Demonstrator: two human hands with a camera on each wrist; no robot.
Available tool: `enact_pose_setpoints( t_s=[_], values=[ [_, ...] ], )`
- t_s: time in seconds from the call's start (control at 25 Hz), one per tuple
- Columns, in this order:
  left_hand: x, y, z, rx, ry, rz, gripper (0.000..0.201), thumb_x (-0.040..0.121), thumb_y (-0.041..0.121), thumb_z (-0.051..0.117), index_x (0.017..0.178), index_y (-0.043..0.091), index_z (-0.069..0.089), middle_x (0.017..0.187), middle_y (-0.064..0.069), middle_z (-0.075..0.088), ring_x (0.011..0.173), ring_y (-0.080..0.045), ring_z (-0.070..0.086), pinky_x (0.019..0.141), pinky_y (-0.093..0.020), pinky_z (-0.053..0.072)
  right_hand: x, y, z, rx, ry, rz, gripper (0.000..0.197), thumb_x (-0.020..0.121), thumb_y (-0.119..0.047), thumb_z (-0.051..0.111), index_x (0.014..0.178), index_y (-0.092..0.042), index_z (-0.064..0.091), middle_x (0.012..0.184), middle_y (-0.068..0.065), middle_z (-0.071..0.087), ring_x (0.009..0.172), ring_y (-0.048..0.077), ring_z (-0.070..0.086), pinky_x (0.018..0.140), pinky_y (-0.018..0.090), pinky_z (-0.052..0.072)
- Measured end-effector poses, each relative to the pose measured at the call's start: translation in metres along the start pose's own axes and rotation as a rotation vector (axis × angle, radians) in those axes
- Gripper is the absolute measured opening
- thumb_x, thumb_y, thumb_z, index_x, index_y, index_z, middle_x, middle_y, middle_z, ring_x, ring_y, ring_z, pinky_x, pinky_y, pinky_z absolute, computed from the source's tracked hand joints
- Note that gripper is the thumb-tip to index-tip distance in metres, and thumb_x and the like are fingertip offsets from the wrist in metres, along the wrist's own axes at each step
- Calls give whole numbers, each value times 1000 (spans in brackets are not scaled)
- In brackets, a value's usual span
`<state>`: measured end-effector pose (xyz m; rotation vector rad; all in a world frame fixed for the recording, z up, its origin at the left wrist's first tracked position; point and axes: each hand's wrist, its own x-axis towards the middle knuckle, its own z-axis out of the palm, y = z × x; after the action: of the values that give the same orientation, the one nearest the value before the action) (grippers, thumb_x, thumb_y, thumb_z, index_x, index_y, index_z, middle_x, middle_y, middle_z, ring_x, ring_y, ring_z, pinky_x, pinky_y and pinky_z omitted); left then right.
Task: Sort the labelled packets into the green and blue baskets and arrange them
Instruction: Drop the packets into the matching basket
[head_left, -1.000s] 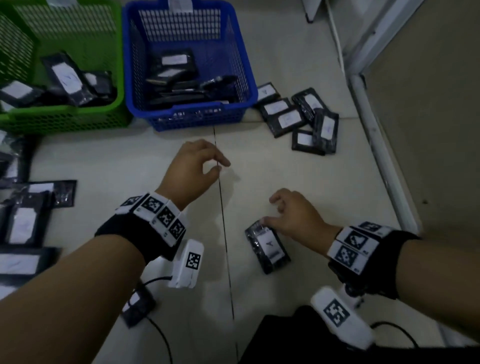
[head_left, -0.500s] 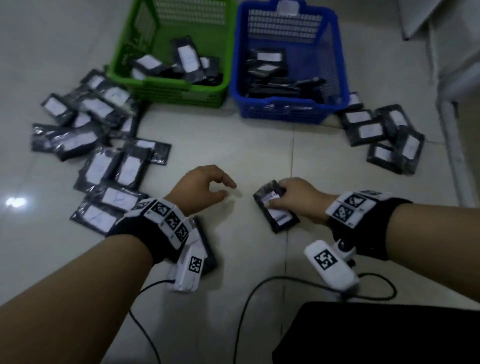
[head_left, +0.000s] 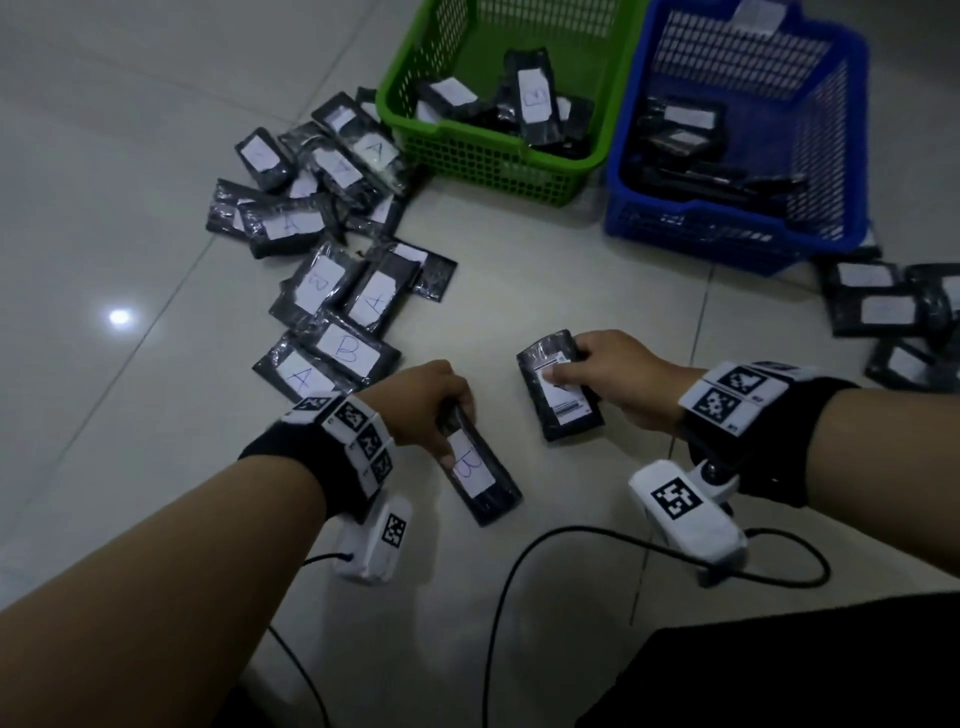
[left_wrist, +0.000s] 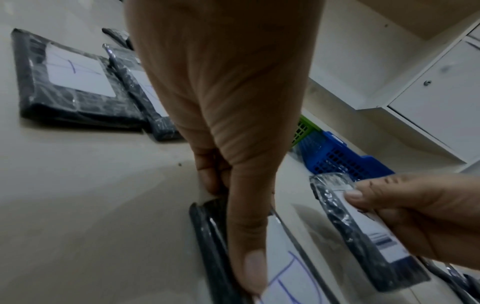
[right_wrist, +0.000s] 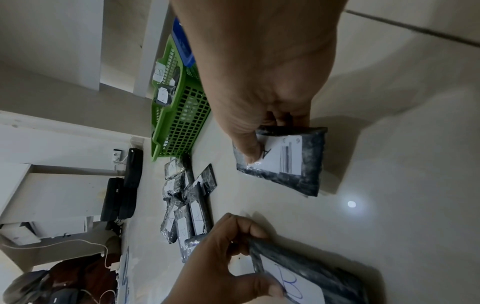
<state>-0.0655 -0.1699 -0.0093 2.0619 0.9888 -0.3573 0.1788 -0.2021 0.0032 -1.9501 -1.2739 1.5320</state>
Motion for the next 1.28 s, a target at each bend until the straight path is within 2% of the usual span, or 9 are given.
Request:
enact_pose_setpoints(
  t_s=[0.12, 0.24, 0.4, 0.52, 0.68, 0.84, 1.0, 1.12, 1.28],
  values=[
    [4, -1, -11, -238, -12, -77, 35, 61, 13, 87, 84, 22, 63, 93, 2, 62, 77, -11, 62, 71, -20, 52, -2, -2, -10, 104, 19, 26, 13, 87, -13, 65, 97, -4, 63, 85, 11, 66, 71, 23, 65, 65, 34, 55],
    [15, 8, -29, -638, 57, -44, 25, 71, 2, 78, 81, 13, 59, 71, 3, 65, 64, -11, 61, 63, -23, 52, -4, -11, -30, 221, 58, 8, 20, 93, -22, 58, 108, -9, 57, 91, 13, 64, 71, 28, 67, 54, 39, 57],
    [39, 29, -63, -973, 320, -73, 14, 84, 7, 66, 93, 12, 57, 87, -3, 60, 77, -21, 63, 64, -30, 58, 6, -41, -70, 267, 206, -189, 15, 94, -25, 56, 108, -18, 57, 86, 9, 64, 56, 16, 65, 41, 30, 51],
    [60, 48, -94, -1146, 507, 19, 24, 90, 0, 56, 112, 9, 52, 100, -13, 54, 83, -26, 60, 53, -27, 57, 33, -66, -110, 310, 396, -293, 27, 91, -10, 55, 118, -17, 54, 100, 10, 65, 69, 21, 64, 44, 30, 50],
    [97, 62, -130, -1244, 915, 102, 31, 89, -2, 56, 103, 22, 42, 80, -13, 54, 67, -21, 54, 48, -21, 49, 69, -71, -155, 335, 628, -276, 44, 85, -5, 61, 122, -15, 41, 116, 13, 58, 80, 26, 61, 51, 29, 52],
    [131, 77, -154, -1205, 1142, 27, 23, 89, 5, 59, 87, 20, 41, 80, -5, 57, 55, -8, 62, 63, -29, 55, 94, -56, -166, 115, 667, -201, 32, 83, -10, 70, 109, -7, 51, 104, 12, 59, 85, 24, 60, 67, 30, 53],
    [154, 79, -157, -1031, 1177, -54, 19, 80, 20, 67, 93, 23, 54, 91, -4, 62, 87, -26, 67, 89, -46, 53, 106, -46, -162, -145, 614, -205, 30, 86, -11, 64, 115, -6, 64, 119, 14, 59, 106, 27, 59, 98, 36, 48],
    [164, 81, -152, -663, 1008, -123, 30, 85, 25, 64, 115, 22, 59, 99, 1, 64, 93, -17, 61, 91, -33, 49, 96, -41, -156, -255, 569, -260, 31, 90, -10, 56, 119, -7, 64, 127, 15, 51, 116, 28, 52, 108, 34, 38],
    [177, 69, -138, -49, 1008, -188, 29, 86, 33, 61, 114, 31, 67, 106, -10, 57, 105, -30, 49, 91, -30, 28, 73, -30, -145, -399, 602, -323, 30, 92, -22, 55, 120, -16, 64, 119, 7, 51, 116, 26, 44, 104, 40, 38]
  ],
)
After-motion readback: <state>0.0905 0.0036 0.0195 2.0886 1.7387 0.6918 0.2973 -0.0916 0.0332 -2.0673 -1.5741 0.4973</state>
